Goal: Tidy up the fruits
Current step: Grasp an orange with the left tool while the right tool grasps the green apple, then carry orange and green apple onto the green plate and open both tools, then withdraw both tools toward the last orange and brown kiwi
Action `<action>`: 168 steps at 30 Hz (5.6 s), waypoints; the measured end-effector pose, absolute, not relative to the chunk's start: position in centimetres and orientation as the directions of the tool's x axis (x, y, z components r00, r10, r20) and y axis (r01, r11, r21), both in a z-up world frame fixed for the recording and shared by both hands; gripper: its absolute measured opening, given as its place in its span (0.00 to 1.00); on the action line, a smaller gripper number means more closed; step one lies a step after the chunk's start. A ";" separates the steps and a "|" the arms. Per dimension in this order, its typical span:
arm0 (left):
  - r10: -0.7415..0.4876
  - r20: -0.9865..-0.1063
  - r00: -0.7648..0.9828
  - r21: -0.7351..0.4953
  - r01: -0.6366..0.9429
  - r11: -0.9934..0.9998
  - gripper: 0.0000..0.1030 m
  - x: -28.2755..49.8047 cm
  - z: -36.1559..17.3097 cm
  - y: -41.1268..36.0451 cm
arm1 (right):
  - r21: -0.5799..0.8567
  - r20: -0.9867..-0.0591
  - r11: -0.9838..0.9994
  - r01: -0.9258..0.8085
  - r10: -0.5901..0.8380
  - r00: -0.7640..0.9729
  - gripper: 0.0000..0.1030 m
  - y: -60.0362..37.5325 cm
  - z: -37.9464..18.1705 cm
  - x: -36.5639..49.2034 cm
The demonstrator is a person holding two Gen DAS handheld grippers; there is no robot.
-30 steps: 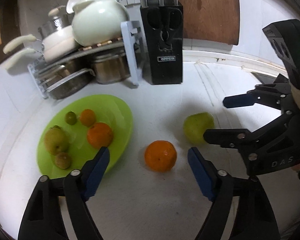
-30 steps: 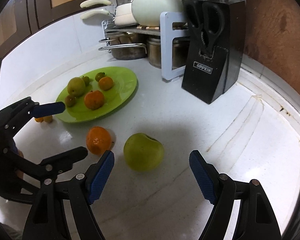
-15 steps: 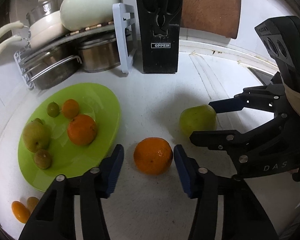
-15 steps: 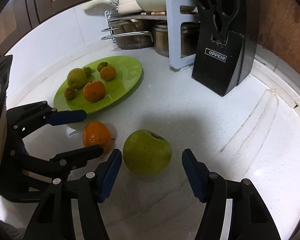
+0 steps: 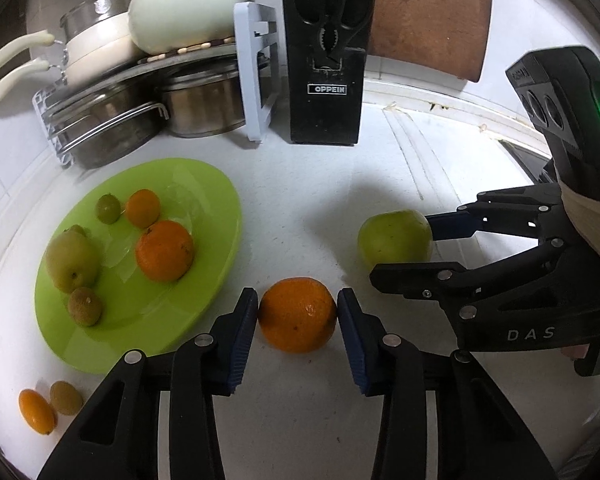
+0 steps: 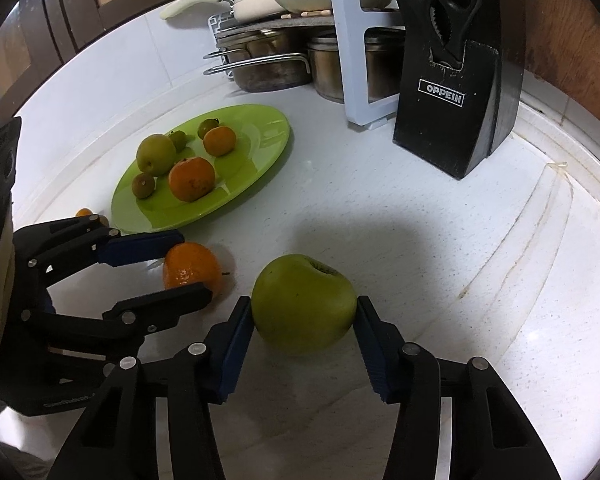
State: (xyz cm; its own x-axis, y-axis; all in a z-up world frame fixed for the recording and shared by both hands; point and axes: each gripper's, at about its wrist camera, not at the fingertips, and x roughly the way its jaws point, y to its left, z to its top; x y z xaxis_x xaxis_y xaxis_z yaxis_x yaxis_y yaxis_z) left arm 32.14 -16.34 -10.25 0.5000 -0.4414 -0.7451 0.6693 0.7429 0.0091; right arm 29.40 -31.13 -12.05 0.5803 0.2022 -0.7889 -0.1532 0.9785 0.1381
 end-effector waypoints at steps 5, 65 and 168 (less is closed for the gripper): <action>-0.440 -0.739 0.511 0.000 0.652 0.758 0.40 31.8 -9.9 -15.7 | 0.136 -0.784 0.980 -0.149 0.198 0.589 0.50 -31.1 -11.9 29.2; -0.324 -0.694 0.643 -0.036 0.418 0.908 0.39 41.0 -5.9 -8.6 | 0.081 -0.739 0.942 -0.326 0.276 0.614 0.50 -23.7 -7.7 41.1; -0.269 -0.685 0.677 0.020 0.386 0.922 0.55 32.6 -10.0 4.8 | 0.119 -0.767 0.853 -0.508 0.404 0.499 0.39 -8.5 -12.2 33.2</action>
State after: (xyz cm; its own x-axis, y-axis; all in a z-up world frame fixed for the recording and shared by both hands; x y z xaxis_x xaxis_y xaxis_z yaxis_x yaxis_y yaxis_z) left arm 32.56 4.81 -10.04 0.6769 -0.2688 -0.6853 0.3863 0.9221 0.0199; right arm 33.24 -8.54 -12.17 0.4986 0.4041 -0.7669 -0.5081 0.8530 0.1192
